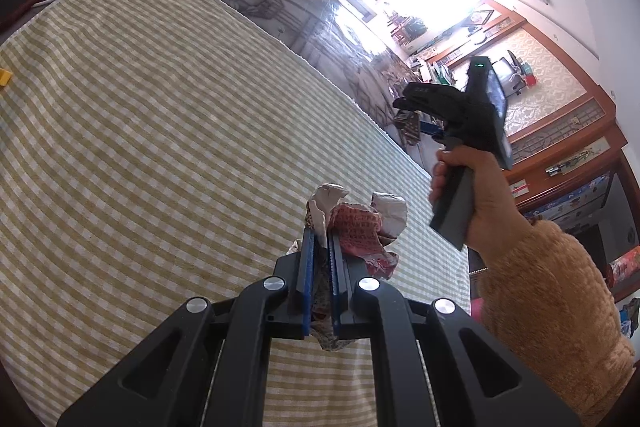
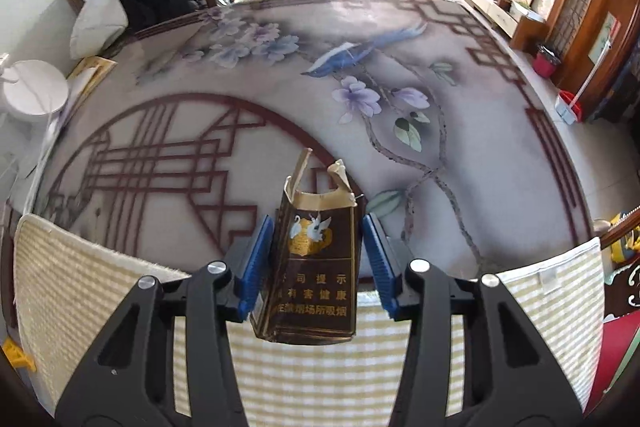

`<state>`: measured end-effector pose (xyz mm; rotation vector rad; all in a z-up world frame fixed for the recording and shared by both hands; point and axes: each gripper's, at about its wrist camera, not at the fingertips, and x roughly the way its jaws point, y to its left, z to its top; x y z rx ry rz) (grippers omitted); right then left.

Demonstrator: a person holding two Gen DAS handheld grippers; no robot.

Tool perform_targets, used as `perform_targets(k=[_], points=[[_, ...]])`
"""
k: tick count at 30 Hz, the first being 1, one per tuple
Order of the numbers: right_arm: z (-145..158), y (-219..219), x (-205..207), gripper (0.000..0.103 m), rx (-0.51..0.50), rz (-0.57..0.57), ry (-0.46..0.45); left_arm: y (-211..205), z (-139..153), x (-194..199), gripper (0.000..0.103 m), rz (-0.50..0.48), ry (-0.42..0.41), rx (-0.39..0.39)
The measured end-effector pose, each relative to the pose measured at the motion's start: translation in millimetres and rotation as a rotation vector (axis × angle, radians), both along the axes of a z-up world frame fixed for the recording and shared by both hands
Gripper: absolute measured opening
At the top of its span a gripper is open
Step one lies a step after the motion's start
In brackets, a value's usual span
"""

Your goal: Collect trash

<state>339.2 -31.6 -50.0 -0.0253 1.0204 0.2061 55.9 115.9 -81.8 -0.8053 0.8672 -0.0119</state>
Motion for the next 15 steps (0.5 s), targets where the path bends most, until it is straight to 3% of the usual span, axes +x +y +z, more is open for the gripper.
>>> perform_targets(k=[6,15], points=[[15,-5,-42,0.046,0.047,0.093,-0.008,2,-1,0,0.005,0.004,0.004,0.003],[16,-19,-135,0.046,-0.072,0.263,-0.056,0,-9,3,0.005,0.008,0.040,0.022]])
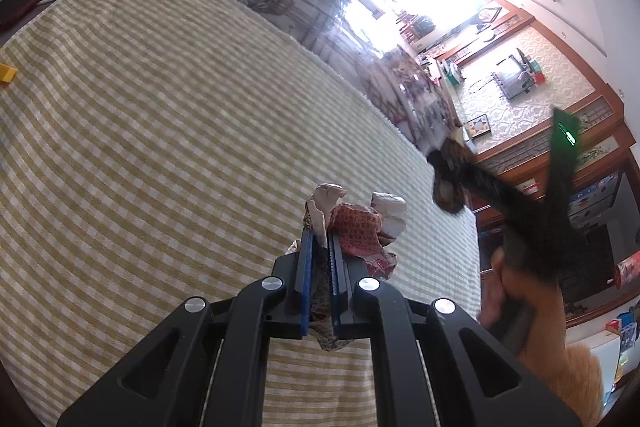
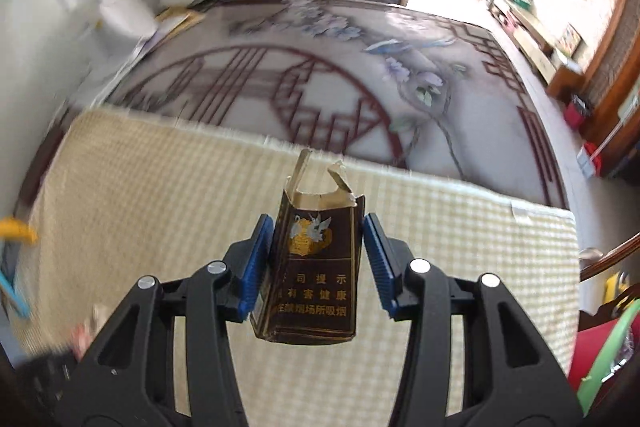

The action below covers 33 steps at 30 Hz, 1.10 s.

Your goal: Collect trash

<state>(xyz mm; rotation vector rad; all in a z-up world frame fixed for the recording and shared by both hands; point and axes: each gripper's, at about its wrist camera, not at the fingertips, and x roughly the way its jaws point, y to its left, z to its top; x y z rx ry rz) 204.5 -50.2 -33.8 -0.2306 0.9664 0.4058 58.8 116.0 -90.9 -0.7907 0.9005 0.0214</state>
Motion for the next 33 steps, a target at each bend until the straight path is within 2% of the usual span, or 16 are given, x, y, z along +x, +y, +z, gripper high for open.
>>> perform_targets(k=[5,7,9,10,11,14,15,25,29,33], points=[[-15,-4,-24,0.046,-0.078,0.040,0.013,-8,-13,4,0.006,-0.006,0.043,0.013],[-22,-5,-26,0.047,-0.079,0.039,0.037,-9,-16,4,0.017,0.005,0.056,0.021],[-27,-4,-27,0.047,-0.080,0.037,0.054,-7,-18,3,0.035,0.028,0.063,0.018],[-28,-4,-29,0.049,-0.082,0.037,0.056,-7,-18,2,0.037,0.038,0.065,0.017],[-29,-3,-30,0.052,-0.086,0.038,0.054,-6,-20,1,0.039,0.050,0.071,0.015],[-25,-5,-35,0.081,-0.078,0.029,0.023,-4,-24,0,0.050,0.067,0.089,0.023],[-24,-6,-37,0.082,-0.070,0.025,0.011,-5,-24,0,0.053,0.070,0.090,0.022],[-30,-20,-30,0.082,0.004,-0.022,0.068,-17,-23,9,0.055,0.019,0.080,0.067],[-35,-31,-24,0.083,0.050,-0.066,0.098,-22,-18,10,0.055,-0.001,0.065,0.040],[-38,-40,-23,0.083,0.067,-0.098,0.101,-25,2,3,0.055,0.031,0.009,0.110]])
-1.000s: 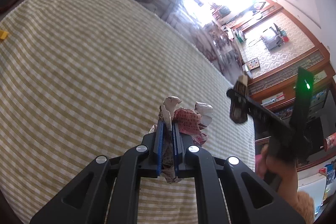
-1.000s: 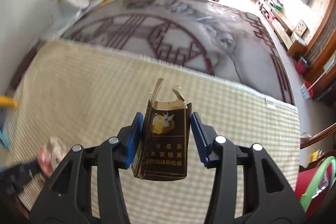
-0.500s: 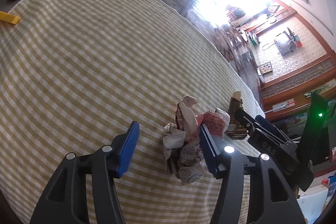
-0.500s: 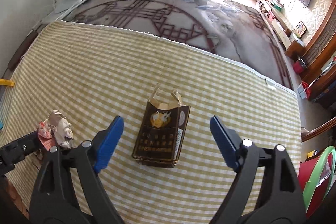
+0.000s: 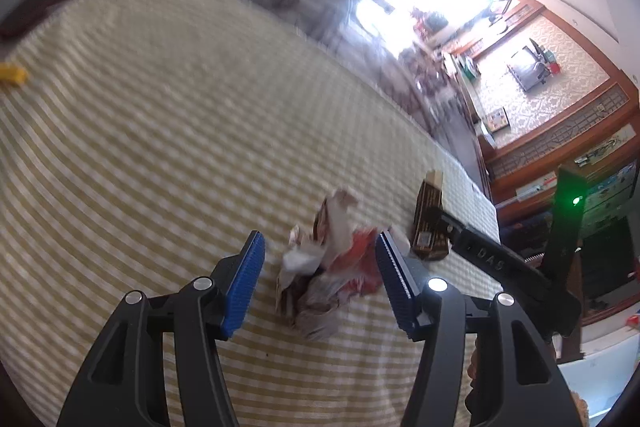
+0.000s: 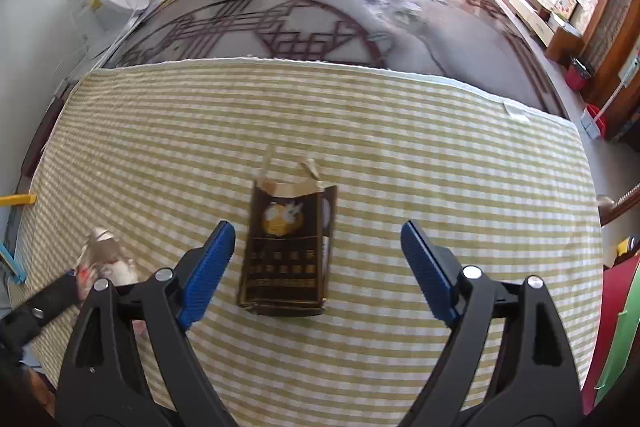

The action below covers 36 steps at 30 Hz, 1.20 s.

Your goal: Collect trash

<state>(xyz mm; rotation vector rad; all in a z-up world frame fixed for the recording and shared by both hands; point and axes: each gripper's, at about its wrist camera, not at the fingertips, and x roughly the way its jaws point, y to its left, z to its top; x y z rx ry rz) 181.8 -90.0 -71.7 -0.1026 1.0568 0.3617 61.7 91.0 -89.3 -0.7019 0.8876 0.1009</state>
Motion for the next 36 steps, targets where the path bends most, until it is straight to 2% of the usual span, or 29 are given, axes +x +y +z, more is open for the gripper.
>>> perform_targets(k=[3,5,8,12,13,14,15,17,25,35,36], points=[[-1,-4,1,0.084,0.015,-0.011,0.005,-4,7,-2,0.062,-0.011,-0.022,0.033],[-2,-4,0,0.085,0.015,-0.013,0.005,-8,4,3,0.062,-0.036,-0.003,0.044],[-1,-1,2,0.085,0.016,-0.008,0.006,-12,-12,11,0.062,-0.066,0.043,-0.011],[-1,4,2,0.085,0.011,0.011,0.010,-14,-26,16,0.062,-0.059,0.048,-0.009],[-1,5,2,0.085,0.009,0.014,0.011,-17,-25,18,0.060,-0.066,0.045,0.012],[-2,5,2,0.085,0.010,0.015,0.012,-20,-25,19,0.049,-0.082,0.043,0.010],[-2,5,2,0.085,0.011,0.014,0.013,-23,-25,20,0.043,-0.095,0.043,0.003],[-1,4,2,0.085,0.015,0.010,0.013,-23,-21,20,0.037,-0.093,0.025,-0.015],[-9,9,-1,0.087,0.010,0.024,0.025,-9,11,8,0.036,-0.044,-0.076,0.003],[-19,23,-8,0.087,-0.060,0.053,0.000,-1,9,8,0.037,-0.046,-0.064,-0.006],[-19,23,-9,0.083,-0.070,0.056,-0.009,-1,9,8,0.037,-0.046,-0.063,-0.006]])
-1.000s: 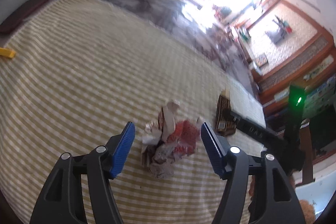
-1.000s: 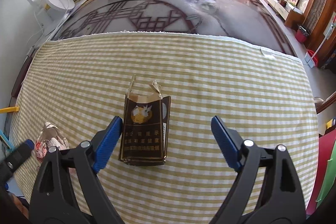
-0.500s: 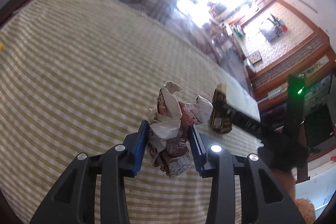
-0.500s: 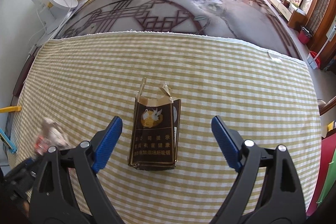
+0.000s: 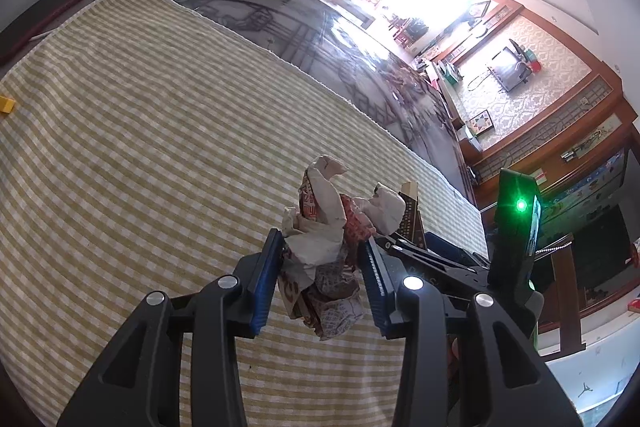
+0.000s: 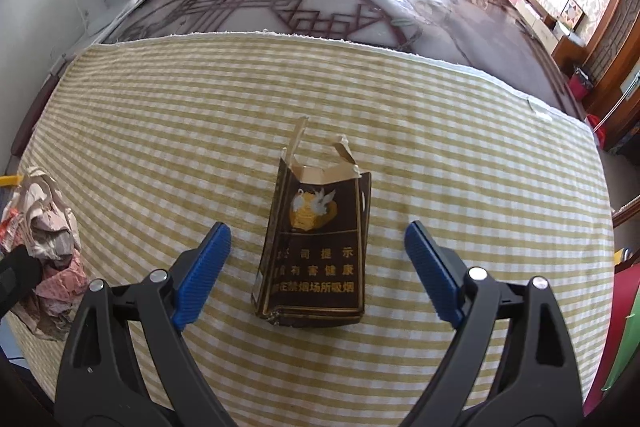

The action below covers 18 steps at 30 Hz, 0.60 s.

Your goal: Collect trash

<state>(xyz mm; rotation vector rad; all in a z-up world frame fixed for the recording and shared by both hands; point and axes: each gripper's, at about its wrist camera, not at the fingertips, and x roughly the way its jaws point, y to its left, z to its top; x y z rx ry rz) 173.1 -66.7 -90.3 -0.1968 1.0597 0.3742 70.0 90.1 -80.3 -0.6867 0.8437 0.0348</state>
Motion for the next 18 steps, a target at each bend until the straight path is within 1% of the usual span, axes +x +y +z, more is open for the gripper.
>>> perform_targets(k=[1,2,3,5,6,9,15,18], points=[[1,0,-2,0.081,-0.002,0.005,-0.010,-1,0,1,0.037,-0.001,0.003,0.001],[2,1,-3,0.072,-0.001,0.010,-0.017,-1,0,1,0.037,0.000,0.005,0.000],[4,1,-5,0.060,0.000,0.018,-0.029,0,0,1,0.037,0.002,0.007,0.000],[6,3,-8,0.048,-0.007,0.033,-0.042,-1,-1,3,0.037,0.004,0.008,0.003],[7,4,-11,0.048,-0.016,0.041,-0.052,-2,0,3,0.037,0.005,0.009,0.004],[9,3,-16,0.048,0.000,0.045,-0.050,-3,1,3,0.037,0.005,0.007,0.010],[24,-18,-33,0.048,0.097,-0.002,-0.045,-1,1,0,0.037,0.014,0.013,0.039],[37,-37,-47,0.048,0.133,-0.011,-0.056,-1,-1,0,0.037,0.014,0.028,0.053]])
